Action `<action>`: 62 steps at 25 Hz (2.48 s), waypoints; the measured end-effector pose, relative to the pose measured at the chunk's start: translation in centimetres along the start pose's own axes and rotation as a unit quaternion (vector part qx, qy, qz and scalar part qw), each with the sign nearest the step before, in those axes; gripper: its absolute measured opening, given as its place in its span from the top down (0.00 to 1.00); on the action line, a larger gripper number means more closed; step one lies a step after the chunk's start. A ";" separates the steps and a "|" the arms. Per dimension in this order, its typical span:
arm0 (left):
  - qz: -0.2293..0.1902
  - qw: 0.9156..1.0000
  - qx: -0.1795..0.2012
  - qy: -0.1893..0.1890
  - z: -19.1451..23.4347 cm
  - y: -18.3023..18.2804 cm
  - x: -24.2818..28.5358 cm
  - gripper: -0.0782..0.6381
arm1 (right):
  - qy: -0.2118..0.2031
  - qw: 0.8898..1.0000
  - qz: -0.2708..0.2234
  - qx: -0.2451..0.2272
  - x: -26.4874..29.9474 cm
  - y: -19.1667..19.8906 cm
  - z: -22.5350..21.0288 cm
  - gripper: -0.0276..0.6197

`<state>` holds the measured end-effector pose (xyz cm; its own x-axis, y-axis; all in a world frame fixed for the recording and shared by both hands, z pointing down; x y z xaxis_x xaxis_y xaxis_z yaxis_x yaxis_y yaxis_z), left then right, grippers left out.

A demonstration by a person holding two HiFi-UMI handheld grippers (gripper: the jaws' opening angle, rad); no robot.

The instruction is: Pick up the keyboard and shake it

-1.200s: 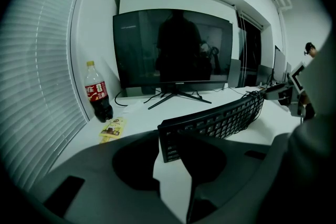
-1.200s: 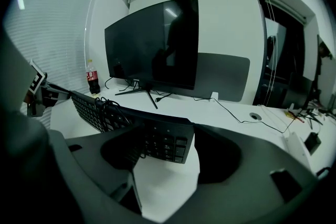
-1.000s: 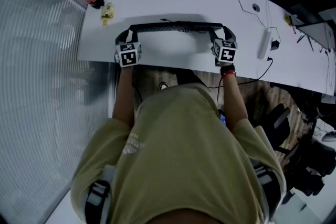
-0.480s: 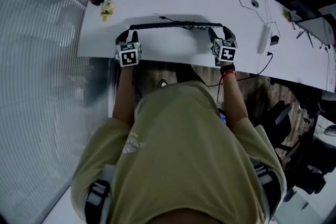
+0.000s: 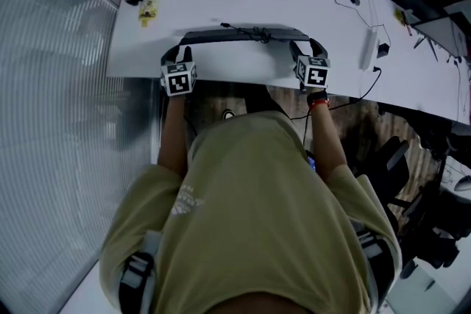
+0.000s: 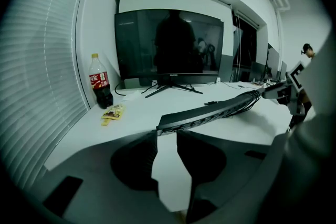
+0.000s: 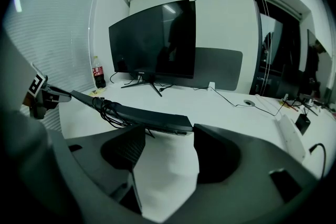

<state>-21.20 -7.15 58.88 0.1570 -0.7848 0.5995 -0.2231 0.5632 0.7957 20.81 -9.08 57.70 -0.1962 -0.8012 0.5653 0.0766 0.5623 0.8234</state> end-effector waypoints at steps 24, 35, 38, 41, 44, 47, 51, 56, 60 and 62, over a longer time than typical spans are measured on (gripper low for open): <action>0.058 0.998 -0.005 0.015 -1.4 4.7 -0.6 0.73 | 0.015 0.999 0.046 0.007 -0.9 5.2 0.6 0.49; 0.082 0.996 0.001 0.028 -1.4 6.5 0.4 0.73 | 0.022 0.995 0.096 0.010 -0.1 7.8 1.0 0.49; 0.092 0.995 0.001 0.025 -1.3 6.8 0.8 0.73 | 0.021 0.994 0.103 0.013 0.6 8.5 1.0 0.49; 0.103 0.994 0.004 0.025 -1.5 7.3 1.0 0.73 | 0.016 0.994 0.106 0.011 0.8 8.8 1.0 0.49; 0.111 0.994 0.009 0.024 -1.4 7.4 1.3 0.73 | 0.022 0.993 0.114 0.006 0.9 8.7 0.9 0.49; 0.114 0.993 -0.002 0.025 -1.6 7.6 1.6 0.73 | 0.023 0.992 0.121 0.004 1.2 8.7 0.8 0.49; 0.119 0.993 -0.008 0.023 -1.7 7.8 1.6 0.73 | 0.023 0.992 0.124 0.006 1.1 8.8 0.8 0.49; 0.123 0.992 0.003 0.026 -1.5 7.7 1.4 0.73 | 0.016 0.989 0.144 0.015 1.1 8.8 0.7 0.49; 0.143 0.988 -0.014 0.051 -1.8 7.4 1.5 0.63 | 0.007 0.986 0.165 0.034 1.1 8.6 0.5 0.49; 0.151 0.987 -0.012 0.056 -2.1 7.3 1.5 0.62 | 0.004 0.984 0.170 0.050 0.8 8.6 0.2 0.49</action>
<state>-20.60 -3.65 65.80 0.1924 -0.5472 0.8146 -0.2531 0.7743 0.5799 21.16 -4.85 65.20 -0.1674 -0.5655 0.8076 0.0404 0.8145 0.5788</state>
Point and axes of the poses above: the fingertips, and each gripper's own axes: x forward along the fingers, z to its left, y out of its underside, the point moved 8 cm from there along -x, backward along the fingers, and after that the axes turned 5 degrees about x, right-handed, at the moved point
